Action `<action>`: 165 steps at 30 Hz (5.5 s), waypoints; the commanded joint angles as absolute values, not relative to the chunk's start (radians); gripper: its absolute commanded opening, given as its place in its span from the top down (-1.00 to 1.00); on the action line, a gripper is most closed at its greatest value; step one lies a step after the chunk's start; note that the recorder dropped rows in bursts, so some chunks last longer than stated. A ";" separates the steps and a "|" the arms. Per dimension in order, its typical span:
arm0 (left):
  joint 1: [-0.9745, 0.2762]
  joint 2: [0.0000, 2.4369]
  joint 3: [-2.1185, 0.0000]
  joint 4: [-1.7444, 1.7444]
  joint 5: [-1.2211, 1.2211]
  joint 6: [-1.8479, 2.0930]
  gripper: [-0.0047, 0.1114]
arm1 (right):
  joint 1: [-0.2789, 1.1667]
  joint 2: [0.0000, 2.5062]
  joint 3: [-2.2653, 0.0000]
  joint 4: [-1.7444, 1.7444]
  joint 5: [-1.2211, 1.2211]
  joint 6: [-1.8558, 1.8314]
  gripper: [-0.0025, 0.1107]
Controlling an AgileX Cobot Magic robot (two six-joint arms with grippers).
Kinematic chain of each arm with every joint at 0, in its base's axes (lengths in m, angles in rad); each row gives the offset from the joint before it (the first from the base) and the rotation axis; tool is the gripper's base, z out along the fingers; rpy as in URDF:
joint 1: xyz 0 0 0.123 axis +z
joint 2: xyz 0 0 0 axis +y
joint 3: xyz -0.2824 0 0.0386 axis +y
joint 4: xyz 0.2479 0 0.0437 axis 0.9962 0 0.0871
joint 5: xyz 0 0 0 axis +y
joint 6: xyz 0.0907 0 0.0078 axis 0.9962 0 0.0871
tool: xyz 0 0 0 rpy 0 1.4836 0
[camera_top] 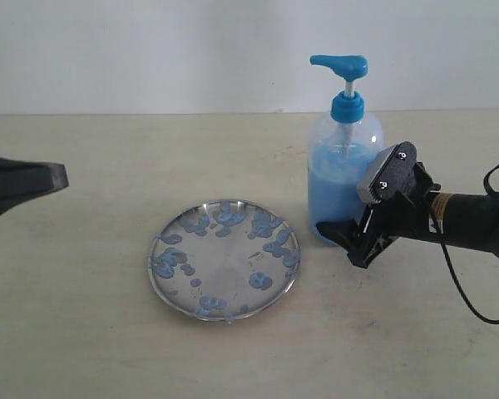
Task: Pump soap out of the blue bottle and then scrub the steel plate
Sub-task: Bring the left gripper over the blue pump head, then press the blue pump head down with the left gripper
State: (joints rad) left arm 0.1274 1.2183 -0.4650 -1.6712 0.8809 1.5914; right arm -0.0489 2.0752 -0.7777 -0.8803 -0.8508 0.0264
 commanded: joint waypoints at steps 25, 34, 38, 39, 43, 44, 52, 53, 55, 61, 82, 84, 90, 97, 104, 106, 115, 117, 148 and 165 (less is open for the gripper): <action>0.127 1.603 -0.956 -1.720 1.157 1.705 0.84 | -0.050 2.077 -0.771 -0.996 -0.778 -0.070 0.96; 0.127 1.616 -0.956 -1.702 1.185 1.729 0.84 | -0.050 2.075 -0.771 -0.996 -0.780 -0.089 0.96; 0.099 1.617 -0.956 -1.706 1.221 1.764 0.84 | -0.050 2.075 -0.771 -0.996 -0.780 -0.089 0.96; 0.081 1.619 -0.962 -1.706 1.221 1.769 0.84 | -0.050 2.075 -0.771 -0.996 -0.780 -0.089 0.96; -0.043 1.632 -1.015 -1.709 1.157 1.817 0.84 | -0.050 2.075 -0.771 -0.996 -0.780 -0.089 0.96; -0.069 1.632 -1.032 -1.709 1.110 1.819 0.84 | -0.050 2.075 -0.771 -0.996 -0.780 -0.089 0.96; -0.236 1.646 -1.210 -1.640 0.940 1.810 0.84 | -0.050 2.075 -0.771 -0.996 -0.780 -0.089 0.96; -0.246 1.649 -1.222 -1.640 0.940 1.807 0.84 | -0.050 2.075 -0.771 -0.996 -0.780 -0.089 0.96; -0.269 1.659 -1.247 -1.640 0.933 1.807 0.84 | -0.050 2.075 -0.771 -0.996 -0.780 -0.089 0.96; -0.327 1.704 -1.291 -1.630 0.931 1.807 0.84 | -0.050 2.075 -0.771 -0.995 -0.780 -0.089 0.96; -0.387 1.911 -1.505 -1.630 0.960 1.841 0.84 | -0.050 2.075 -0.771 -0.980 -0.789 -0.089 0.96; -0.409 1.921 -1.524 -1.610 0.960 1.841 0.84 | -0.050 2.075 -0.771 -0.980 -0.789 -0.089 0.96; -0.479 1.952 -1.576 -1.578 0.896 1.839 0.84 | -0.050 2.075 -0.771 -0.980 -0.789 -0.089 0.96; -0.518 1.961 -1.590 -1.522 0.916 1.791 0.84 | -0.050 2.075 -0.771 -0.976 -0.787 -0.085 0.96; -0.525 1.967 -1.590 -1.446 0.905 1.743 0.84 | -0.050 2.075 -0.771 -0.973 -0.787 -0.085 0.96; -0.525 1.976 -1.590 -1.446 0.902 1.743 0.84 | -0.050 2.075 -0.771 -0.973 -0.787 -0.085 0.96; -0.525 1.980 -1.588 -1.398 0.863 1.702 0.84 | -0.050 2.075 -0.771 -0.971 -0.787 -0.085 0.96; -0.525 1.980 -1.588 -1.380 0.863 1.693 0.84 | -0.050 2.075 -0.771 -0.971 -0.787 -0.085 0.96; -0.525 2.008 -1.588 -1.264 0.946 1.585 0.84 | -0.050 2.075 -0.771 -0.974 -0.826 -0.085 0.96; -0.522 1.893 -1.588 -1.331 0.668 1.639 0.84 | -0.050 2.075 -0.771 -0.974 -0.822 -0.085 0.96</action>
